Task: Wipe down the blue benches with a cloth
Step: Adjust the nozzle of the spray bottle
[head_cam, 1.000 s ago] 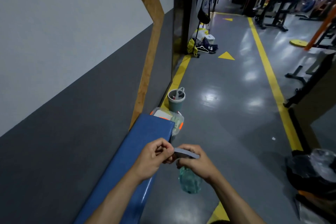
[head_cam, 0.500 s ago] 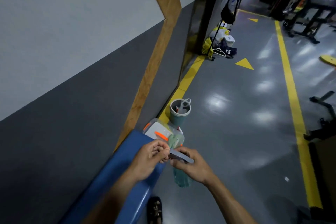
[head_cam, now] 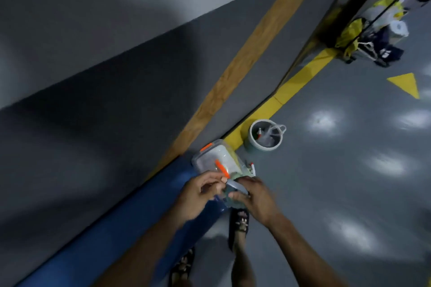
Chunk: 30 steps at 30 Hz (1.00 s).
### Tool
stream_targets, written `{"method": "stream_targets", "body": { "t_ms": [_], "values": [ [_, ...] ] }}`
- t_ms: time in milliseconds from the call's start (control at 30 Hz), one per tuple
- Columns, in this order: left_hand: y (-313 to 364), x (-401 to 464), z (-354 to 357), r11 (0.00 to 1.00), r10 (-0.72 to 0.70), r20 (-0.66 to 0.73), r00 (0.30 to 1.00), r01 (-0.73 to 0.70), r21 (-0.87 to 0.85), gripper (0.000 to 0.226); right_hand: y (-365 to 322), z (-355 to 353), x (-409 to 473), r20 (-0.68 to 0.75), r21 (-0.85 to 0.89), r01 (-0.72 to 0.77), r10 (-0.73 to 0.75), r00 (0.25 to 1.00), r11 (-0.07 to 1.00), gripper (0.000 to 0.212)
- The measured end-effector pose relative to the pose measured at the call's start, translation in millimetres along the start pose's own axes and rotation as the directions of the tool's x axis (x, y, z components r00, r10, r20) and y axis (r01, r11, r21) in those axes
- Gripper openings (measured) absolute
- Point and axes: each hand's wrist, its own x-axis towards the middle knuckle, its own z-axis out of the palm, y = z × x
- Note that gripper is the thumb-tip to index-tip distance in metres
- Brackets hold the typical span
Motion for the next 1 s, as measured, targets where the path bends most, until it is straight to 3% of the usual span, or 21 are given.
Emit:
{"method": "stream_targets", "body": {
  "t_ms": [167, 367, 500, 767, 1000],
  "values": [
    [-44.7, 71.9, 6.6, 0.984, -0.179, -0.145, 0.973, 0.176, -0.035, 0.03, 104.6, 18.2, 86.6, 0.001, -0.119, -0.114, 0.115, 0.993, 0.986, 0.022],
    [-118.3, 128.9, 27.3, 0.922, -0.388, -0.299, 0.872, 0.369, -0.118, 0.018, 227.3, 68.8, 174.3, 0.093, -0.062, -0.249, 0.254, 0.963, 0.966, 0.025],
    [-157.0, 159.6, 36.7, 0.886, -0.464, -0.358, 0.811, 0.424, -0.187, 0.018, 290.8, 103.2, 217.8, 0.182, -0.13, -0.32, 0.34, 0.923, 0.938, 0.031],
    [-195.3, 198.9, 42.8, 0.861, -0.509, -0.441, 0.739, 0.434, -0.265, 0.021, 346.4, 154.9, 266.4, 0.187, -0.167, -0.229, 0.258, 0.948, 0.959, 0.026],
    [-204.6, 201.8, 38.4, 0.852, -0.523, -0.463, 0.716, 0.451, -0.267, 0.021, 358.2, 169.2, 292.1, 0.244, -0.207, -0.25, 0.298, 0.923, 0.946, 0.031]
  ]
}}
